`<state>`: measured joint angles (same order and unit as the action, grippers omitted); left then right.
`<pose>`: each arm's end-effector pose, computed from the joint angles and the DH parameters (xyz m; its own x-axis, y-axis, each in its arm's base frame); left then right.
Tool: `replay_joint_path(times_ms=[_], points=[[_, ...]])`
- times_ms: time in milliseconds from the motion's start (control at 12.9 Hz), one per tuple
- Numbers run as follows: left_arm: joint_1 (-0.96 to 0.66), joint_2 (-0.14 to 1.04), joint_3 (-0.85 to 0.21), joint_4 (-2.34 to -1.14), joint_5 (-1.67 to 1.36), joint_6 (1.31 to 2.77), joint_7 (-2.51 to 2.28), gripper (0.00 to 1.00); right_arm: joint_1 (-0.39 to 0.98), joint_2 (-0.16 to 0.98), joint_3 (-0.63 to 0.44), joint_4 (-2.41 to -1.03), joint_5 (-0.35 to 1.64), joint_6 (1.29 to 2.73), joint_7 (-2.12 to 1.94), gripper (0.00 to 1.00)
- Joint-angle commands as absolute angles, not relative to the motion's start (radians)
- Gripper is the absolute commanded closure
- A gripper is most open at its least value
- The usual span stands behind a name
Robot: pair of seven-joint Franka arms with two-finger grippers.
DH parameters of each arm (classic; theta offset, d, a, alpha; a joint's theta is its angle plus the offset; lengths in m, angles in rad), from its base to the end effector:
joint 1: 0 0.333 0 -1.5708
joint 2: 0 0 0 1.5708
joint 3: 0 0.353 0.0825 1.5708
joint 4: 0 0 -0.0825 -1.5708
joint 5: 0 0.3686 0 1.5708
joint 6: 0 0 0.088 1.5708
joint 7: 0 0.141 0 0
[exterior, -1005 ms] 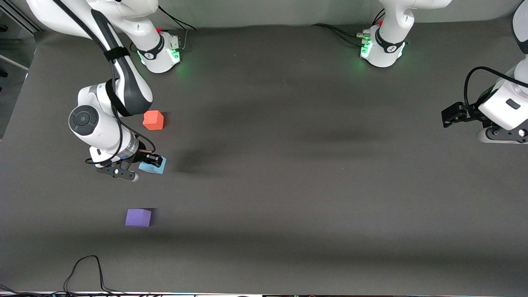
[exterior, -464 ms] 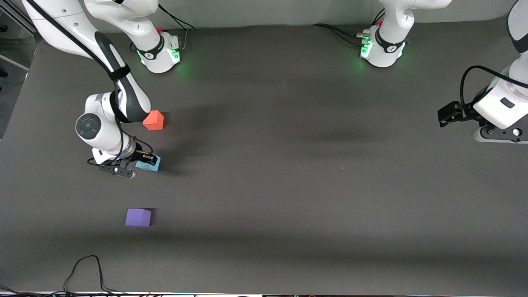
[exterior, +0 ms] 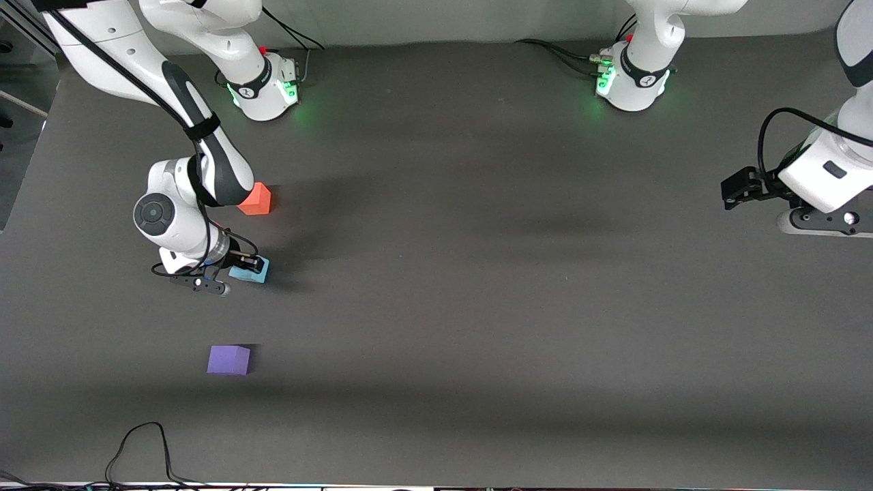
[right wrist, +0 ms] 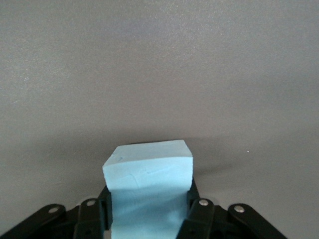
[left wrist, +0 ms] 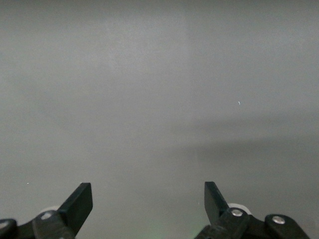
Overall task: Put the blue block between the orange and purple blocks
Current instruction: 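Lower the blue block between orange and purple blocks, open right gripper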
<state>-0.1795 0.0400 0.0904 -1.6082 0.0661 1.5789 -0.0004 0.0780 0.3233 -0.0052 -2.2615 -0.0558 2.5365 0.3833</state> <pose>0.5470 -0.0405 0.5898 0.9937 -0.0887 -0.0691 -0.0935 -0.9932 -0.0695 0.5349 0.0385 0.2271 0.9647 -0.2612 -0.0338 -0.2595 -0.9646 0.0472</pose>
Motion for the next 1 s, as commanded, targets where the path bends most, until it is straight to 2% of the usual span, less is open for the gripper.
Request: replay_joint_path(times_ms=[0,77,155,232,541,695,773,927], points=[[-0.183,0.046,0.091,-1.586,0.077,1.549,0.003,0.00,0.078,0.325,-0.015,-2.260,-0.041,2.551,0.322,0.50],[-0.183,0.046,0.091,-1.588,0.077,1.549,0.003,0.00,0.074,0.327,-0.015,-2.257,-0.041,2.551,0.301,0.39],[-0.181,0.046,0.091,-1.588,0.077,1.549,0.005,0.00,0.069,0.331,-0.017,-2.253,-0.041,2.554,0.299,0.13],[-0.181,0.046,0.091,-1.588,0.077,1.549,0.003,0.00,0.069,0.331,-0.017,-2.252,-0.041,2.553,0.299,0.02],[-0.184,0.046,0.091,-1.586,0.077,1.549,0.003,0.00,0.071,0.304,-0.029,-2.233,-0.041,2.539,0.298,0.00],[-0.186,0.046,0.091,-1.586,0.077,1.549,0.003,0.00,0.071,0.235,-0.029,-2.227,-0.040,2.536,0.304,0.00],[-0.186,0.046,0.091,-1.586,0.077,1.549,0.003,0.00,0.071,0.179,-0.029,-2.226,-0.040,2.502,0.307,0.00],[-0.184,0.046,0.091,-1.586,0.077,1.548,0.003,0.00,0.072,0.085,-0.025,-2.136,-0.026,2.298,0.304,0.00]])
